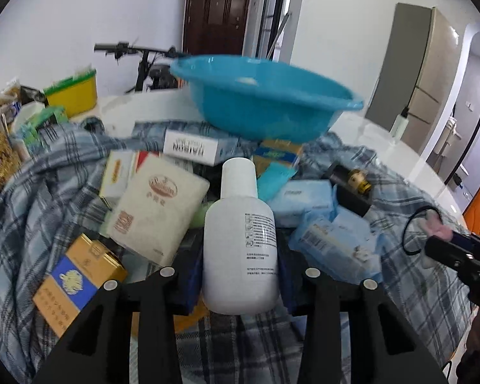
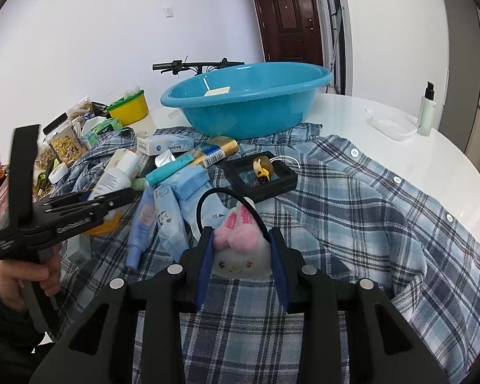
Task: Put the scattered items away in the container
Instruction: 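Lift the white bottle and bunny pouch and carry both over the basin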
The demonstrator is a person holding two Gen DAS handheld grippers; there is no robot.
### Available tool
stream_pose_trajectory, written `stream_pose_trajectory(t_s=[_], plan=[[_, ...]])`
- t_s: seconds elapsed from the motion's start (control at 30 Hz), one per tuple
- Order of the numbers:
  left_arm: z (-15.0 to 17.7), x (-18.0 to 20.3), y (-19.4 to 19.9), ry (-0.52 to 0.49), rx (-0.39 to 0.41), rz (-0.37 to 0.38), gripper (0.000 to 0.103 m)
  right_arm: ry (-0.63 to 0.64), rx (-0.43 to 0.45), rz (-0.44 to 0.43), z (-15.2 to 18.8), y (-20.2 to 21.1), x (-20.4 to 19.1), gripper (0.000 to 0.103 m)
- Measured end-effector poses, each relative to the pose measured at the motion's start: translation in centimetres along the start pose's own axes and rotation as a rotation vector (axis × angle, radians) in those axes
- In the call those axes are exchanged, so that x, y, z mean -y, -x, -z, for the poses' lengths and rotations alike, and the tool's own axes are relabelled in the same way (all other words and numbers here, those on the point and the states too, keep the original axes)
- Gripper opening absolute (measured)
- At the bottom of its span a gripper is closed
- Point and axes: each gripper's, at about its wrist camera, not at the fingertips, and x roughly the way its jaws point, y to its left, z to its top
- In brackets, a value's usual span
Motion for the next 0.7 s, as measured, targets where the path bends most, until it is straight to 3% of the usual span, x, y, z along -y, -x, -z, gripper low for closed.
stream_pose_trajectory(t_s=[0.3,0.7], plan=[[-1.6,1.7,4.4,-0.036,0.187,0.016,0.042,0.054,0.126,0.062,-2.1,1.9,-1.4,0.032],[-6.5,4.0,8.8,-0.077,0.311,0.056,0.042,0.095,0.32,0.079,-7.4,5.7,-3.3,0.032]])
